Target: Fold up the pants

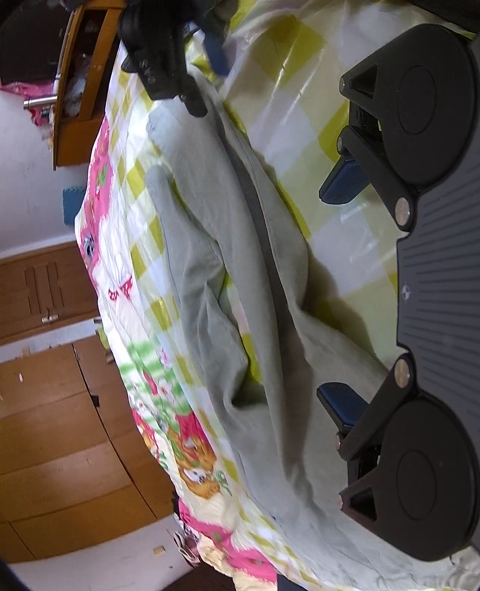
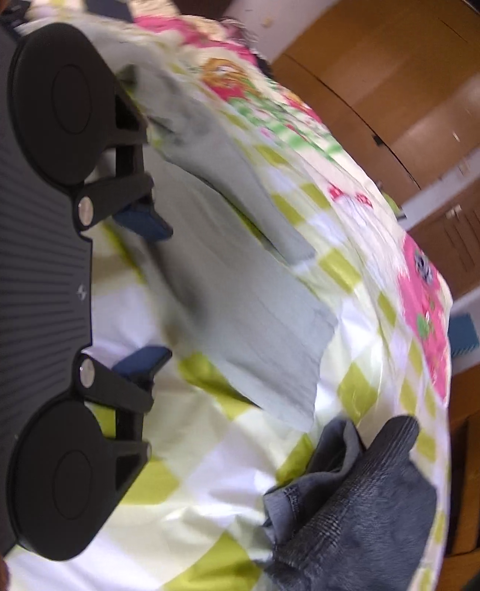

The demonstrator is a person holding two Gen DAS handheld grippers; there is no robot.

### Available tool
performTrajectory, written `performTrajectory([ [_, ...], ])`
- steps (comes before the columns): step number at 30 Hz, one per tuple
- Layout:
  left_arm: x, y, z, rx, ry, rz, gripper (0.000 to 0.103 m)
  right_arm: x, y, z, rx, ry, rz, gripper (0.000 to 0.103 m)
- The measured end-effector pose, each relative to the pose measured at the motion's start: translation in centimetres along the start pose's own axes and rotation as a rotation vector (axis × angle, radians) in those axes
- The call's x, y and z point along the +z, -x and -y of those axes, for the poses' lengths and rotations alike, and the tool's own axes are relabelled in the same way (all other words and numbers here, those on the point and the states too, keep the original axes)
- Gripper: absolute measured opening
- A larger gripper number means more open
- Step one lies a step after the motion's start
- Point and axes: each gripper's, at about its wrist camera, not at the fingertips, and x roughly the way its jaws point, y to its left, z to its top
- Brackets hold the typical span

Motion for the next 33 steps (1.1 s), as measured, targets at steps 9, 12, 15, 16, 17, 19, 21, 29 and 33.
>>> performTrajectory([
  [9, 0.9, -1.0, 1.8, -0.032, -0.068, 0.010, 0.103, 2.3, -1.0, 3.8, 0.140, -0.223, -0.020, 0.004],
  [12, 1.3, -0.8, 1.8, -0.038, -0.071, 0.019, 0.103, 2.8, 2.0, 4.0, 0.173, -0.200, 0.021, 0.003],
  [15, 1.3, 0.1, 1.7, -0.049, -0.081, 0.041, 0.103, 3.2, 5.4, 4.5, 0.156, -0.157, 0.057, 0.003],
  [16, 1.2, 0.5, 1.7, -0.060, -0.087, 0.046, 0.103, 3.4, 6.4, 4.7, 0.134, -0.141, 0.065, 0.003],
  [17, 1.0, 0.8, 1.7, -0.070, -0.095, 0.051, 0.103, 3.5, 7.2, 4.9, 0.102, -0.119, 0.079, 0.003],
  [19, 0.6, 1.1, 1.9, -0.078, -0.117, 0.056, 0.103, 3.9, 7.9, 5.1, 0.025, -0.065, 0.103, 0.005],
  [21, 0.1, 0.8, 2.0, -0.081, -0.135, 0.040, 0.103, 4.1, 7.0, 5.1, 0.020, -0.042, 0.027, 0.010],
  [29, -1.3, -0.8, -0.5, -0.007, -0.244, 0.040, 0.103, 0.7, 2.8, 5.1, 0.081, -0.117, -0.084, 0.026],
  [33, -1.3, -2.0, -2.1, -0.025, -0.212, 0.022, 0.090, 1.0, 1.9, 5.7, 0.099, -0.173, -0.059, 0.025],
])
